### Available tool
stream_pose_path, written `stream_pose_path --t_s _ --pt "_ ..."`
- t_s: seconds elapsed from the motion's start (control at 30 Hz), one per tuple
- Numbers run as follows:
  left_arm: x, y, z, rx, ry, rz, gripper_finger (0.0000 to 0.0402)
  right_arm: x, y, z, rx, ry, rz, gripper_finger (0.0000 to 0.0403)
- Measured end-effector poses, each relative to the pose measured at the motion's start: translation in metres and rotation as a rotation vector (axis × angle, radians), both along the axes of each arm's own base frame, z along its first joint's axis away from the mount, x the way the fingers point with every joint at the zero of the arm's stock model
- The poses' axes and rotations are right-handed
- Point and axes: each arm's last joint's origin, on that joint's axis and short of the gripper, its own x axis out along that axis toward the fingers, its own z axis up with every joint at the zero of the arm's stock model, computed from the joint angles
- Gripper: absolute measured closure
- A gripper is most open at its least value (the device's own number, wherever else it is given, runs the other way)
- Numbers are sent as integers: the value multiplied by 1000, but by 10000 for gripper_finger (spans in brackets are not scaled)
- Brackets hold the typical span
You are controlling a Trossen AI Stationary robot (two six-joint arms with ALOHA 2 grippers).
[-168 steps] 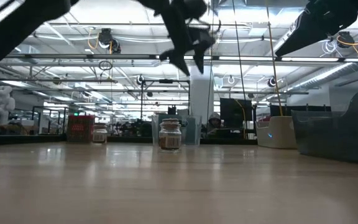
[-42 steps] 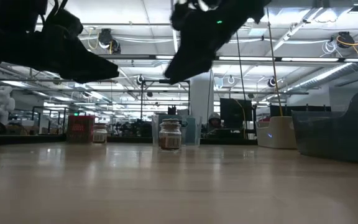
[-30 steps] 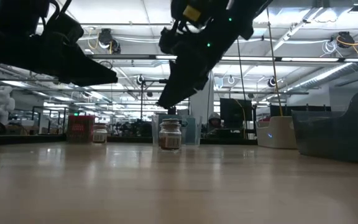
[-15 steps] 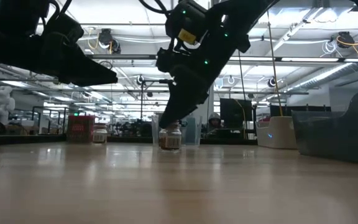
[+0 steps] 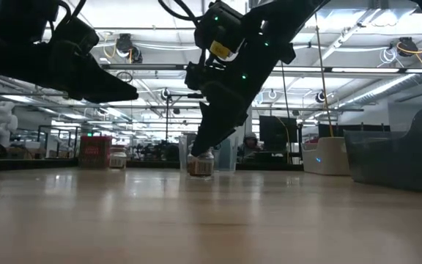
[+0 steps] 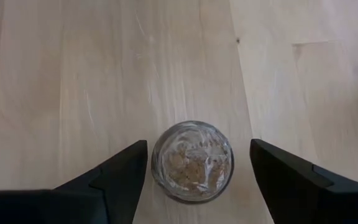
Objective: Sort spices by type
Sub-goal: Put the center transparent seasoning bottle into the gray bin
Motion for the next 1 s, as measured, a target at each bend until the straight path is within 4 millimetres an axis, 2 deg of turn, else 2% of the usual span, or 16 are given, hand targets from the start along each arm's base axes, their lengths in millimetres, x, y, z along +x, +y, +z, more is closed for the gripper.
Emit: stream_pose_path --t_s 0.13,0.43,0.63,0.77,1.0 --pt "0 0 0 0 0 0 152 1 0 0 0 -8 0 161" --pt "0 0 0 0 -1 0 152 1 0 1 -1 -13 0 254" --pt "0 0 0 -3 -2 1 152 -2 0 5 -3 6 4 256" --pt "0 0 0 -3 -1 1 152 -11 0 23 -4 9 6 251" --pt "0 0 0 -1 3 0 152 -40 -11 77 -19 -17 -10 255"
